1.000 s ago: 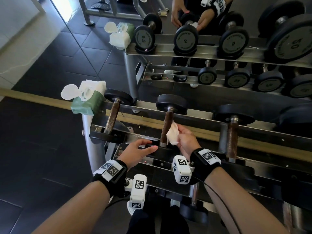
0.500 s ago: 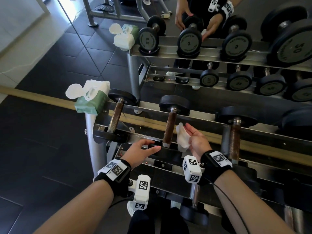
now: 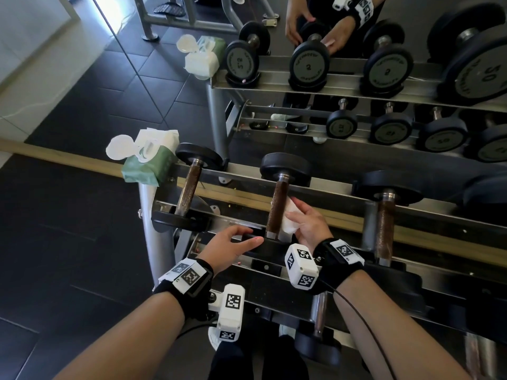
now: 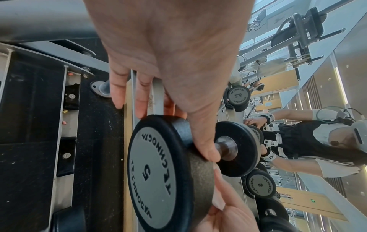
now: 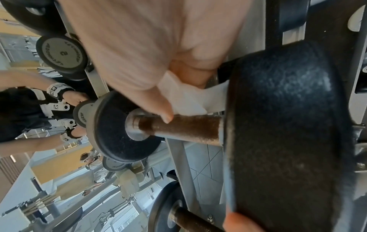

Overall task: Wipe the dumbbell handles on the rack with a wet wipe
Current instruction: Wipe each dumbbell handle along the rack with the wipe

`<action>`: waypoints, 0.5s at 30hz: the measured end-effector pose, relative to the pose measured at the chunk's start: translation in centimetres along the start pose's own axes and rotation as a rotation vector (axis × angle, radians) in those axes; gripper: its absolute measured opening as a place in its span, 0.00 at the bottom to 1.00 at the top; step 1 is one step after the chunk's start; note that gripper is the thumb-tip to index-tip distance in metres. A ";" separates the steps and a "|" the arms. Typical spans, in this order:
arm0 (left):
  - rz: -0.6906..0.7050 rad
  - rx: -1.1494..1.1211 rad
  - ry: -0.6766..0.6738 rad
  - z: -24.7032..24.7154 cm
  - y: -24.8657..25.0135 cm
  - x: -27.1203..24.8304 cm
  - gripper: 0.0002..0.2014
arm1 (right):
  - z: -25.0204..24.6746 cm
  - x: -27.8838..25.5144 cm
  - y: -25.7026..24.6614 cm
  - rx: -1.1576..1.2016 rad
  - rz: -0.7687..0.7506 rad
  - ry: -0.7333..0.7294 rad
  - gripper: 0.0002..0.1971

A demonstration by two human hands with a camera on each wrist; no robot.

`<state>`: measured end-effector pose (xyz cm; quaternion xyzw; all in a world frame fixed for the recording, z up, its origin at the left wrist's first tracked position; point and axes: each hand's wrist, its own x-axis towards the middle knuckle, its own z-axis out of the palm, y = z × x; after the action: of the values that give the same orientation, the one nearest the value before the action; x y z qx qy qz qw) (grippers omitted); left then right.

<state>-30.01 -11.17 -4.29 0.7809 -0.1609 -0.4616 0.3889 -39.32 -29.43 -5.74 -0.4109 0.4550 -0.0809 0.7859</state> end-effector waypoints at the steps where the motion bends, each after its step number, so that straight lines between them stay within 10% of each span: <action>1: 0.001 0.017 0.004 0.0 -0.1 0.1 0.25 | 0.1 0.0 0.0 -0.027 -0.013 0.006 0.21; 15: -0.008 -0.033 -0.010 0.0 -0.1 0.0 0.31 | -1.6 -0.6 1.8 -0.420 -0.231 -0.131 0.24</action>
<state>-30.00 -11.06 -4.35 0.7726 -0.1519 -0.4698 0.3991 -41.34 -28.88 -7.08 -0.6188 0.3600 -0.0473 0.6966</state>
